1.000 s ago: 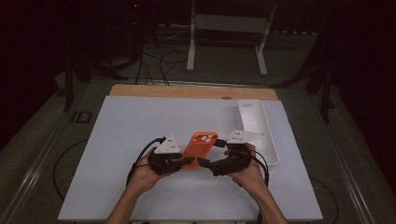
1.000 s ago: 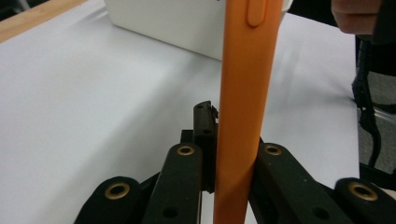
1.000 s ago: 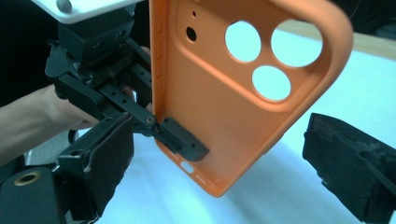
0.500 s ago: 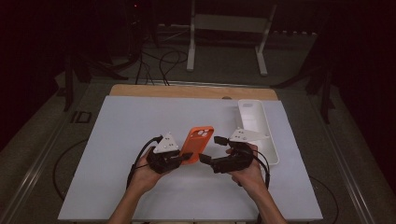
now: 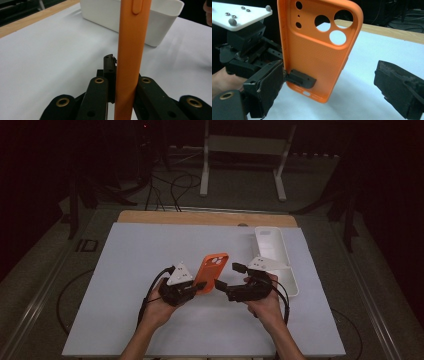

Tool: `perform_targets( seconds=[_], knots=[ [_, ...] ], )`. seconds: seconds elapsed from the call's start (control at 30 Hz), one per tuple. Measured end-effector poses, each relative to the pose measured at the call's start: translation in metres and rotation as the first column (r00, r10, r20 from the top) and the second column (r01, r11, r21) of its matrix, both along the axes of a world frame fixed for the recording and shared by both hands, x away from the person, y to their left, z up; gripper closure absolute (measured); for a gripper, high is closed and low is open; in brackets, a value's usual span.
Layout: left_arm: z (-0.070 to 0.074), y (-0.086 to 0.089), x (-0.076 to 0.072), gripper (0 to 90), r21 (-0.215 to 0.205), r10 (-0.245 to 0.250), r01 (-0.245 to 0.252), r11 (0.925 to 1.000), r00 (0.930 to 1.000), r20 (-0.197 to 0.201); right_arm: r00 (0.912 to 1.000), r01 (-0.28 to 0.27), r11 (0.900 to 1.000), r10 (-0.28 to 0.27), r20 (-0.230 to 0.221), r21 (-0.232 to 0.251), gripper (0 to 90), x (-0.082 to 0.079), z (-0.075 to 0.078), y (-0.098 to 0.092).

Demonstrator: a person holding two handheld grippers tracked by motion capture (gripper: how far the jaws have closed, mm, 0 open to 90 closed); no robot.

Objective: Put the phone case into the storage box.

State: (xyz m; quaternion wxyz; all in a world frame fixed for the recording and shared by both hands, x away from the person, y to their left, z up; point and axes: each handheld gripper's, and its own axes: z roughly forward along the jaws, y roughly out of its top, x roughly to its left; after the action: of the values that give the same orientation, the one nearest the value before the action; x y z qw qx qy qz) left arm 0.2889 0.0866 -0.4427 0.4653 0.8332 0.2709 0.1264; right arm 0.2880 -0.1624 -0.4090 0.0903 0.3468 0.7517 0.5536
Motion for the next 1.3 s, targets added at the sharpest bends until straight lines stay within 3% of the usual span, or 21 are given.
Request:
perform_targets(
  seconds=[0.6, 1.3],
  knots=[
    [-0.009, -0.005, -0.003, 85.6, -0.022, 0.068, -0.068, 0.9975, 0.9977, 0.0, 0.9989, 0.046, 0.998, -0.046, 0.006, 0.034, 8.9, 0.002, 0.0, 0.004],
    [-0.015, -0.013, -0.005, 85.6, 0.013, 0.11, -0.11, 0.9938, 0.9938, 0.017, 0.9964, 0.084, 0.994, -0.085, 0.005, 0.07, 8.9, 0.006, 0.004, 0.013]
  ],
)
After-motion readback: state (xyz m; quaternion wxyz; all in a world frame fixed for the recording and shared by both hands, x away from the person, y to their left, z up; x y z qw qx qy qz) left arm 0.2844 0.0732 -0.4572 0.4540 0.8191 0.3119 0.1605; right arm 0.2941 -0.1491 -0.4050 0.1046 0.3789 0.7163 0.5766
